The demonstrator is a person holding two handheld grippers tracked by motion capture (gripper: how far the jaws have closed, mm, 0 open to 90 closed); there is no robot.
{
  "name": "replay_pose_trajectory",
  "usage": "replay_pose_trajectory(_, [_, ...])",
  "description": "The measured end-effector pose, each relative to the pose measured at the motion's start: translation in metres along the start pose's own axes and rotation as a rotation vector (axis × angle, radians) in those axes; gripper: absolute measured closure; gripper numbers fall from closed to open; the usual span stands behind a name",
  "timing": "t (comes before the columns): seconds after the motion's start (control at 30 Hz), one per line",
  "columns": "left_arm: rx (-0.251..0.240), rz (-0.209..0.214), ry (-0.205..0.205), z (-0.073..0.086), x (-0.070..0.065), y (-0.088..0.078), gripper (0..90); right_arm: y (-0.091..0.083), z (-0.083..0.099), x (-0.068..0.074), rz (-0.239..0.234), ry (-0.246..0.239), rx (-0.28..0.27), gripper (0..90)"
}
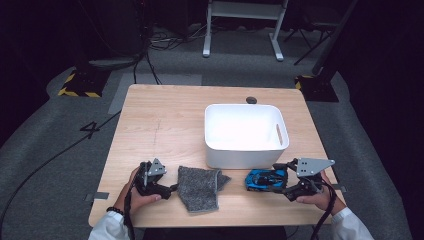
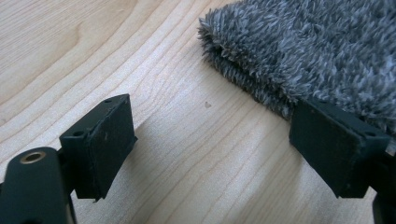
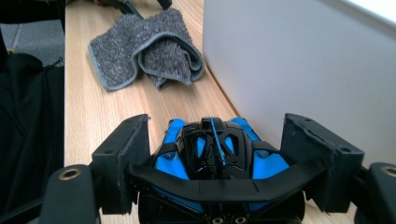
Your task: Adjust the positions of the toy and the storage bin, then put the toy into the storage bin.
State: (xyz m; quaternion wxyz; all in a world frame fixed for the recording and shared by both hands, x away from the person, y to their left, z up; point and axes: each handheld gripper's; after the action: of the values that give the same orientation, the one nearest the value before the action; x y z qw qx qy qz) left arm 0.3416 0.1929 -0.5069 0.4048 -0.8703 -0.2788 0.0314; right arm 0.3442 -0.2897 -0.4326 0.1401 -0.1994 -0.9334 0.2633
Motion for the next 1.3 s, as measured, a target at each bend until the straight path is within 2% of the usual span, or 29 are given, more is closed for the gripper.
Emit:
replay_pose_trajectory(0.47, [0.002, -0.003, 0.003, 0.0, 0.0, 0.0, 14.4, 0.002, -0.006, -0.001, -0.015, -0.017, 0.002, 24.9])
replay_pose_trajectory(0.9, [0.001, -0.001, 0.006, 0.0, 0.001, 0.0, 14.4, -0.005, -0.017, 0.005, -0.022, -0.033, -0.018, 24.9])
replay_pose_trajectory(1.3, [-0.001, 0.005, 0.006, -0.001, 0.002, 0.001, 14.3, -0.016, -0.039, 0.016, -0.059, -0.066, -0.045, 24.9])
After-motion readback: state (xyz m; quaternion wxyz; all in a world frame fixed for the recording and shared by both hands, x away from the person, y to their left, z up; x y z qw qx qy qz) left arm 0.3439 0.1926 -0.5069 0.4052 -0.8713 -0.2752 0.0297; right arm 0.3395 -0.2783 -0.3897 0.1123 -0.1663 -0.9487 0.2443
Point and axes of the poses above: each handheld gripper's, and its own axes: y roughly forward along the jaws, z roughly out of its underside, x roughly to its left, and after that the axes turned 15 degrees about y, right-handed
